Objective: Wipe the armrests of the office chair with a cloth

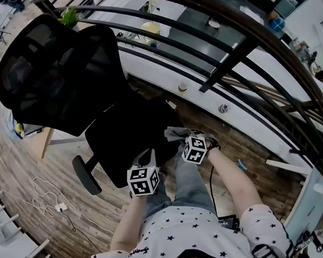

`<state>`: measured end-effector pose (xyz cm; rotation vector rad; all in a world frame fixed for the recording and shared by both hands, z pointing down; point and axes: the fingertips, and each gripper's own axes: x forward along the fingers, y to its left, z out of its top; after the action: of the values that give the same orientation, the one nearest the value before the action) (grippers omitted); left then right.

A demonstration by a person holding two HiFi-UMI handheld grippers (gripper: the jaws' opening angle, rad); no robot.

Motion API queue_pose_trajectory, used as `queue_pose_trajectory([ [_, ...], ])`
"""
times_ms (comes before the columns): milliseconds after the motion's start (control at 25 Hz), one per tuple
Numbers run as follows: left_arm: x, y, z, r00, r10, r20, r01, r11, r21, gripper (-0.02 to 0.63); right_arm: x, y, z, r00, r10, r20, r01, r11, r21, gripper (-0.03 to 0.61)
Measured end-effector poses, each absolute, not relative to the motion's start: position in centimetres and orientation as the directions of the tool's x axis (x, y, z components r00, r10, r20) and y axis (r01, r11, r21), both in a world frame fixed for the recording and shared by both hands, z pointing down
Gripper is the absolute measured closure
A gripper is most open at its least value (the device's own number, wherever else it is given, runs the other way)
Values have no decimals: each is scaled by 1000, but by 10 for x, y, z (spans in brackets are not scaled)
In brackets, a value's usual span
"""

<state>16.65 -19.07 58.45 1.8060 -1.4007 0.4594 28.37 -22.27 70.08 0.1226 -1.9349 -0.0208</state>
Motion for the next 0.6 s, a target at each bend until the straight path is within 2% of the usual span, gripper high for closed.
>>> queue_pose_trajectory([
  [280,158,-188,574,334,-654,679,-928,-100,360,606,273,-215,686,-382,-147,912,-195,978,76,554],
  [600,145,-184,560,350,-668,657,-925,-136,355,606,249,-208,642,-454,-268,850,-383,920,85,554],
])
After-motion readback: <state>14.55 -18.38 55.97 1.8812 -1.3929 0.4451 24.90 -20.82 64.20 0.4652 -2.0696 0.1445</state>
